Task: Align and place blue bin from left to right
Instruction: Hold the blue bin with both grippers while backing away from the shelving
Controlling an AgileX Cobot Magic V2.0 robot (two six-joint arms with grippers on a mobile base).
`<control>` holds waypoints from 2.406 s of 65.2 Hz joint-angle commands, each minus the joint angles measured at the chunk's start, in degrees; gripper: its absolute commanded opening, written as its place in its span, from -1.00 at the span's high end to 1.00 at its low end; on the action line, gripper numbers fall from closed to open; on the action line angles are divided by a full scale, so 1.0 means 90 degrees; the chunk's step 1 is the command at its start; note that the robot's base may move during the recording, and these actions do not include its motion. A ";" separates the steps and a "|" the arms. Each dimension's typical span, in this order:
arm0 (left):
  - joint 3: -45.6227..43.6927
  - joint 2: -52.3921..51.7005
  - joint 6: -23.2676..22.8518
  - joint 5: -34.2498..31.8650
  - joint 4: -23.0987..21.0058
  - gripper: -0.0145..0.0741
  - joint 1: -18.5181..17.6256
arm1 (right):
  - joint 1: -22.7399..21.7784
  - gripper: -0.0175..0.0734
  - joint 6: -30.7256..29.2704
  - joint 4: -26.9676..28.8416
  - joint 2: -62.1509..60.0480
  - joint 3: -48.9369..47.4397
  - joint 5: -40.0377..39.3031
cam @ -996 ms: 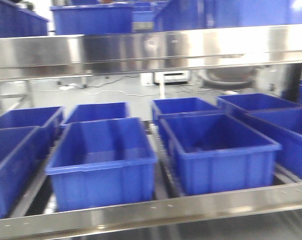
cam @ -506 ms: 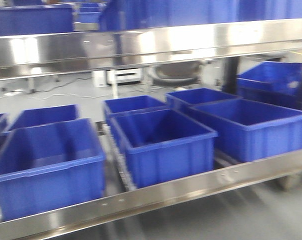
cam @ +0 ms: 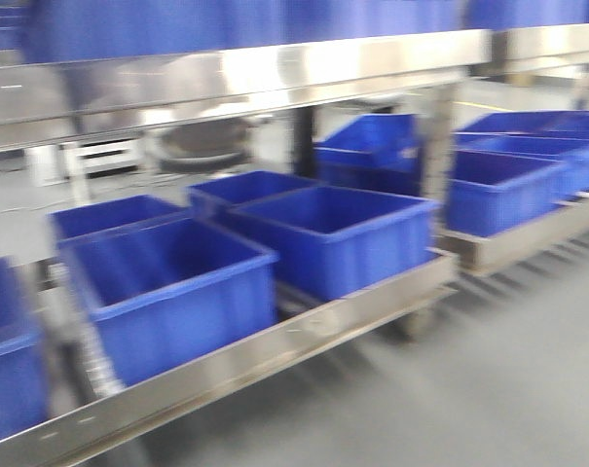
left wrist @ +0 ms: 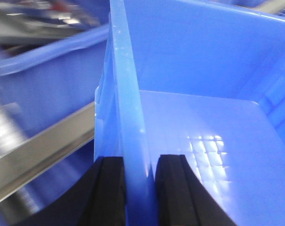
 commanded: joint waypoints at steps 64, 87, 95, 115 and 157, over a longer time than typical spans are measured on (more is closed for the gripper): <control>-0.0087 -0.0164 0.0110 -0.0774 0.0136 0.92 0.0016 | -0.0045 0.95 -0.0258 -0.0199 -0.0196 -0.0078 -0.0370; -0.0087 -0.0164 0.0110 -0.0774 0.0136 0.92 0.0016 | -0.0045 0.95 -0.0258 -0.0199 -0.0196 -0.0078 -0.0370; -0.0087 -0.0164 0.0110 -0.0774 0.0136 0.92 0.0016 | -0.0045 0.95 -0.0258 -0.0199 -0.0196 -0.0078 -0.0370; -0.0087 -0.0164 0.0110 -0.0774 0.0136 0.92 0.0016 | -0.0045 0.95 -0.0258 -0.0199 -0.0196 -0.0078 -0.0370; -0.0087 -0.0164 0.0110 -0.0787 0.0136 0.92 0.0016 | -0.0045 0.95 -0.0258 -0.0199 -0.0196 -0.0078 -0.0370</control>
